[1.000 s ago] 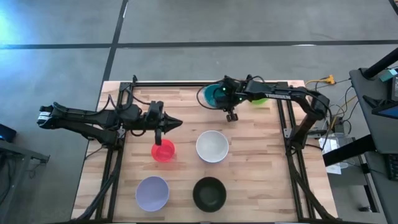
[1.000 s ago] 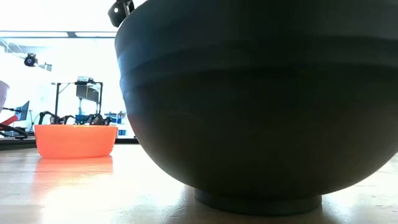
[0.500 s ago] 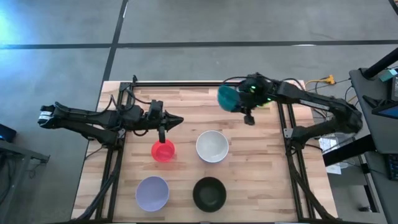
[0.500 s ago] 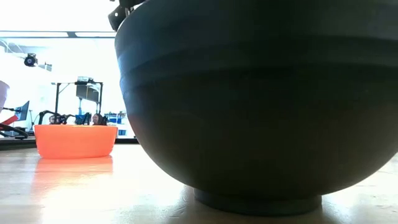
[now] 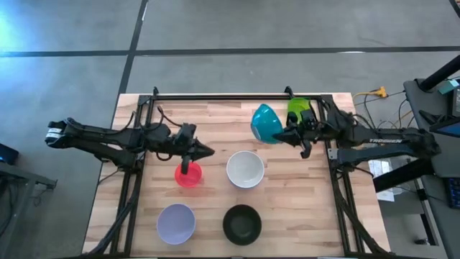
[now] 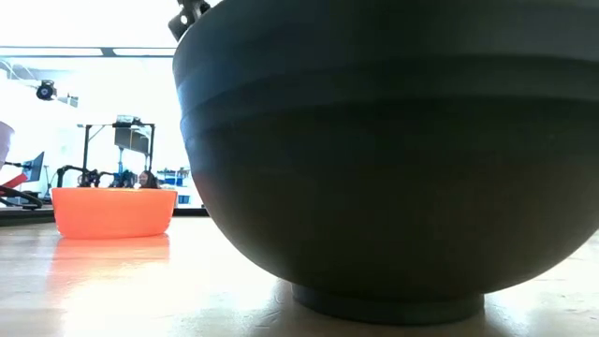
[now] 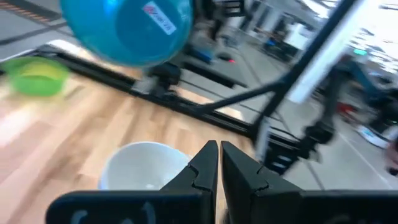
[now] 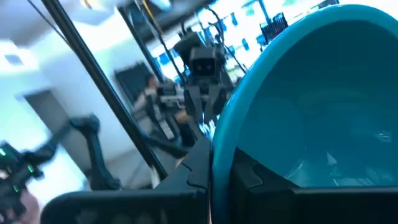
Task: Nest bowls inside each other
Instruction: Stack the green bowl on top of the white bowl
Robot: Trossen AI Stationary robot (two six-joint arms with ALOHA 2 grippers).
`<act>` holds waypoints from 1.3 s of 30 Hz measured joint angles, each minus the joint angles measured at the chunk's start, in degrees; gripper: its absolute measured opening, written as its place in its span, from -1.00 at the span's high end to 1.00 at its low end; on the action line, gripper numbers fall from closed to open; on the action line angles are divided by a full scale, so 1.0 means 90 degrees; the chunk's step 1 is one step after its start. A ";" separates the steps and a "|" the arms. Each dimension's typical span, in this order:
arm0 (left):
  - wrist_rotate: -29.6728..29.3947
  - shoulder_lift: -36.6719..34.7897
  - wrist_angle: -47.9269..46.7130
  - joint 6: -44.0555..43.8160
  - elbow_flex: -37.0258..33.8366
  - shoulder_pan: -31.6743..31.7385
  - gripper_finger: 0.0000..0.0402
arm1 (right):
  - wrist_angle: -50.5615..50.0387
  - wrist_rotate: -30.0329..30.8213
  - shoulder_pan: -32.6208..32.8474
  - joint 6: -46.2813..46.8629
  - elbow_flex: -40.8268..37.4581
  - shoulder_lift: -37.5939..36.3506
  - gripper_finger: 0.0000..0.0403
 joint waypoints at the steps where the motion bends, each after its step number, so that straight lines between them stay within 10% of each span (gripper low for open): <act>1: 0.0076 -0.0075 -0.0038 0.0038 0.0000 -0.0034 0.98 | 0.0113 0.0265 0.0256 0.0044 -0.0002 0.0073 0.94; 14: 0.0094 -0.0845 -0.1019 0.0476 -0.0029 -0.0384 0.98 | -0.0241 0.2537 0.2534 0.0125 0.1675 0.2234 0.94; 39: 0.0040 -0.0898 -0.1696 0.0492 -0.0039 -0.1037 0.98 | -0.9102 0.2500 0.2966 -0.2021 0.8367 0.6732 0.94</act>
